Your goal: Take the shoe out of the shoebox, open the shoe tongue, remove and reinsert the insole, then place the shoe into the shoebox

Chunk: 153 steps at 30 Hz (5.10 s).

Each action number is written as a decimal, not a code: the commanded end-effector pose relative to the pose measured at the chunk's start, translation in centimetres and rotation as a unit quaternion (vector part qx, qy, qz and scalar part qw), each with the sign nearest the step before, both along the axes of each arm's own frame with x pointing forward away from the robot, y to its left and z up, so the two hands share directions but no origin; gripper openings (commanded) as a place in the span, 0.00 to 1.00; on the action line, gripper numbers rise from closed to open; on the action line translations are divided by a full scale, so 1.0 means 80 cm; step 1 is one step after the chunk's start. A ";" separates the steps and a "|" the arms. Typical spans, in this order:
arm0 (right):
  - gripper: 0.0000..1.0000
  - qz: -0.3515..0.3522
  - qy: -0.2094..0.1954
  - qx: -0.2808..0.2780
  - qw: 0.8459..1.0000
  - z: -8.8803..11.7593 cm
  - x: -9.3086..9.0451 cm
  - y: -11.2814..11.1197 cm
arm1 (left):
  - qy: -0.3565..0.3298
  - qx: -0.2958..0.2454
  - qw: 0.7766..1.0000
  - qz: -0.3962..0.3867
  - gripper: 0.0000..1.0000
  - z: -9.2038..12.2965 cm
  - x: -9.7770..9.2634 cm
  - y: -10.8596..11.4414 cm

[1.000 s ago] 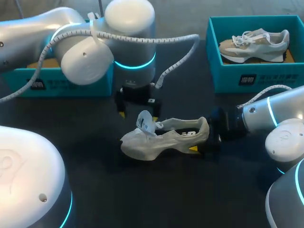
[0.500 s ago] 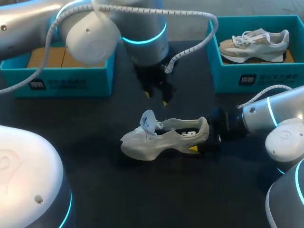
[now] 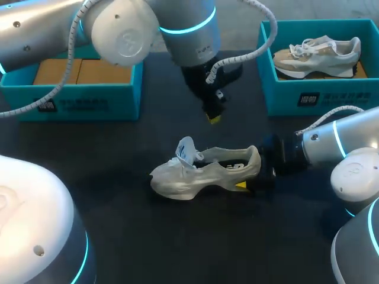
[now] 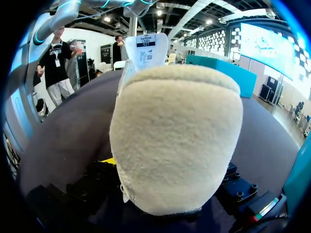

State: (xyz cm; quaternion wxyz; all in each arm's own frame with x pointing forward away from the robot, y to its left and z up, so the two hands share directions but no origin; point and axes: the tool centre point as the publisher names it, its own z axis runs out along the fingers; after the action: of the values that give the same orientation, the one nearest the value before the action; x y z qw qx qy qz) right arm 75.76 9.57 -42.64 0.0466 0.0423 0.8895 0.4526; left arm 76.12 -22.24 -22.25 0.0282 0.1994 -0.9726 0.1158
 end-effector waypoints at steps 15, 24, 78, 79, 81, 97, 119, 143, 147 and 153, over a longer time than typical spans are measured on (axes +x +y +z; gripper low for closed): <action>0.00 0.000 0.000 -0.002 1.000 -0.003 0.000 0.001 | 0.010 -0.061 0.988 -0.139 0.00 -0.005 0.003 0.010; 0.00 0.000 0.000 -0.002 1.000 -0.003 0.000 0.001 | 0.007 -0.055 0.976 -0.210 0.00 -0.048 -0.012 -0.016; 0.00 0.000 0.000 -0.002 1.000 -0.003 0.000 0.001 | 0.047 -0.036 0.953 -0.296 0.00 -0.187 -0.042 -0.035; 0.00 0.000 0.000 -0.002 1.000 -0.003 0.000 0.001 | 0.048 -0.035 0.953 -0.295 0.00 -0.187 -0.043 -0.034; 0.00 0.000 0.000 -0.002 1.000 -0.003 0.000 0.001 | 0.052 -0.033 0.954 -0.295 0.00 -0.191 -0.045 -0.033; 0.00 0.000 0.000 -0.002 1.000 -0.003 0.000 0.001 | 0.034 -0.009 0.950 -0.310 0.41 -0.202 -0.045 -0.036; 0.00 0.000 0.000 -0.002 1.000 -0.003 0.000 0.001 | -0.037 0.009 0.953 -0.301 0.28 -0.247 -0.041 -0.031; 0.00 0.000 0.000 -0.002 1.000 -0.003 0.000 0.001 | -0.065 0.008 0.948 -0.310 0.00 -0.210 -0.031 -0.010; 0.00 0.000 0.000 -0.002 1.000 -0.003 0.000 0.001 | -0.066 0.001 0.950 -0.306 0.00 -0.197 -0.027 -0.006; 0.00 0.000 0.000 -0.002 1.000 -0.003 0.000 0.001 | -0.061 -0.012 0.952 -0.299 0.00 -0.184 -0.023 0.002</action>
State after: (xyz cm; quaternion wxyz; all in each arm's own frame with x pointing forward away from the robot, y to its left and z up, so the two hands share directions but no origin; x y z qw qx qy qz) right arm 75.75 9.60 -42.66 0.0465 0.0422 0.8895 0.4526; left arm 74.17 -23.22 -37.67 0.0015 -0.1079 -0.9872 0.1174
